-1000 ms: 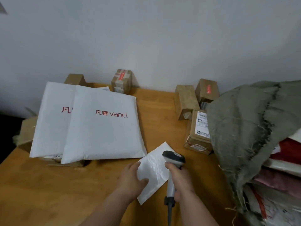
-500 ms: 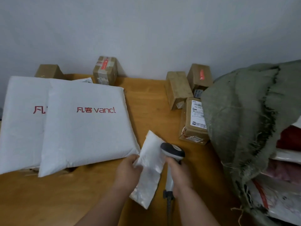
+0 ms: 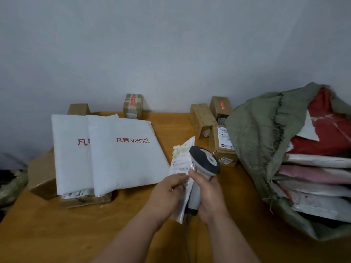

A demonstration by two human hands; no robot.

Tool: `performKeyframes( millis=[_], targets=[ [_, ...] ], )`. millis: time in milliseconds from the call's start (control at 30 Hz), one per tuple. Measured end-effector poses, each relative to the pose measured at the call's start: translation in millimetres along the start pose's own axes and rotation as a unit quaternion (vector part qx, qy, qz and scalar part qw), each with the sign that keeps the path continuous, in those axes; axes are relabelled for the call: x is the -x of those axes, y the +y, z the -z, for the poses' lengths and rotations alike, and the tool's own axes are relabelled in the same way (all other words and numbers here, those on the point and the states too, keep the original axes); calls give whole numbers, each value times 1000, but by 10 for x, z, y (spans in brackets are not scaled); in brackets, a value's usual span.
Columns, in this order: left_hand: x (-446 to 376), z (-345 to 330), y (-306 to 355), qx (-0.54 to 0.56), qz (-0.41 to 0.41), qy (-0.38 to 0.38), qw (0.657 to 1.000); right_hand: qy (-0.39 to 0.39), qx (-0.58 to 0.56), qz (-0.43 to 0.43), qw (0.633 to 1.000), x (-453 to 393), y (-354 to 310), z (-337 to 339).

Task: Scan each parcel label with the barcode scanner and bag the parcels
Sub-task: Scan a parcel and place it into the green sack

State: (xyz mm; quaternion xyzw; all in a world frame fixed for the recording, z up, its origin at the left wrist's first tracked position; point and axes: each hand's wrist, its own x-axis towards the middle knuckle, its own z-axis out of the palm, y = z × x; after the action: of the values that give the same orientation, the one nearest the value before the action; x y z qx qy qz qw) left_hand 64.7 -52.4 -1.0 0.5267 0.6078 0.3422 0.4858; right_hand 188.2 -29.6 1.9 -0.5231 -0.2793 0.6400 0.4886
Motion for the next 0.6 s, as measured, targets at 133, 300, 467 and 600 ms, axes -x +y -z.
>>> performKeyframes(
  millis=[133,300,467,600],
  targets=[
    [170,141,101,-8,-9,119,993,2,13,11,1000,278,-19,-79],
    [367,307,16,66,84,135,985,-24,8,-5,1000,485,-39,-91],
    [565,438,-68,457,165,12,874,-56,5,4,998,580,-145,23],
    [610,371,-37,454,105,98,879,-38,37,53,997,673,-210,134]
  ],
)
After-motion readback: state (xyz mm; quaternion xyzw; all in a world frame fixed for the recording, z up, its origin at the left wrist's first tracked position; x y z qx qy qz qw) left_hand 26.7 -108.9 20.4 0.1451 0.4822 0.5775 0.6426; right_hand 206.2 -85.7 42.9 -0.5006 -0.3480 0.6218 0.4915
